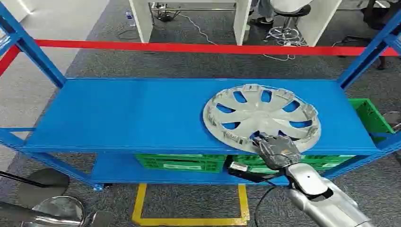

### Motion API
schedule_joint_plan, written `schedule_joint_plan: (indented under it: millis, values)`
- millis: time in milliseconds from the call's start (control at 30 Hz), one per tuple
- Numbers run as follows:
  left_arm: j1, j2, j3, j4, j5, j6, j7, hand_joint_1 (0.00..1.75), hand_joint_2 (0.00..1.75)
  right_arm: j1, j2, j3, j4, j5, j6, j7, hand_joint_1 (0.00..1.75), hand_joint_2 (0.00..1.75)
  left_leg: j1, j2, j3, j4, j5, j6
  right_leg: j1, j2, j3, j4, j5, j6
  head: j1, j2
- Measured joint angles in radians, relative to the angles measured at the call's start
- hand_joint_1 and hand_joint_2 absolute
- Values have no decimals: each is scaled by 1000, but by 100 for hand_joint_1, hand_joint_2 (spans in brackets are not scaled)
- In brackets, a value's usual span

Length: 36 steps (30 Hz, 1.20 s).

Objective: Take the parts from the cabinet and place them on the table.

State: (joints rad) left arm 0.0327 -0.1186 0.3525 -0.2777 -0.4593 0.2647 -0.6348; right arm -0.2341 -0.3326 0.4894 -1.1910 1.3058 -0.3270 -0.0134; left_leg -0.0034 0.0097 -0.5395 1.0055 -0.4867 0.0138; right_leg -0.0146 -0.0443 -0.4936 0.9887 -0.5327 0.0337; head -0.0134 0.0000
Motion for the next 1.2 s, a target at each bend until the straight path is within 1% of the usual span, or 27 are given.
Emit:
schedule_joint_plan:
  millis: [100,200,267,367,500,600,733,900,1200]
  values:
    - [0,-2,5,0,-3,-11,-8,0,0,12,5,-7,-31,-5,-53,-5,175,175,0,0,0,0,0,0,0,0,0,0,0,0,0,0]
    - [0,-3,12,0,-5,-19,-20,0,0,25,11,-13,-84,24,-114,-5,175,175,0,0,0,0,0,0,0,0,0,0,0,0,0,0]
    - [-1,-5,13,0,-10,-19,-24,0,0,34,13,-16,-126,66,-157,-3,175,175,0,0,0,0,0,0,0,0,0,0,0,0,0,0]
    - [-3,-10,24,0,-11,-16,-33,0,0,49,19,-21,-210,164,-248,1,175,175,0,0,0,0,0,0,0,0,-1,0,0,0,0,0]
    - [-6,-17,30,0,-15,-7,-40,0,0,69,27,-19,-326,215,-296,0,175,175,0,0,-1,0,0,0,0,1,-1,0,0,0,0,0]
    - [-10,-22,31,0,-21,2,-47,0,0,69,30,-12,-388,236,-316,-9,175,175,0,0,-1,0,0,0,0,0,-1,0,0,0,0,0]
    - [-12,-35,41,0,-17,22,-50,0,0,68,31,-2,-435,254,-335,-19,175,175,0,0,-1,0,0,0,0,0,-1,0,0,0,0,0]
    - [-12,-50,48,0,-18,30,-51,0,0,68,31,10,-454,260,-343,-24,175,175,-1,0,-1,0,0,0,-1,0,-1,0,0,0,0,0]
    - [-13,-55,55,0,-18,32,-51,0,0,67,31,19,-467,261,-347,-24,175,175,-1,0,-1,0,0,0,0,0,-1,0,0,0,0,0]
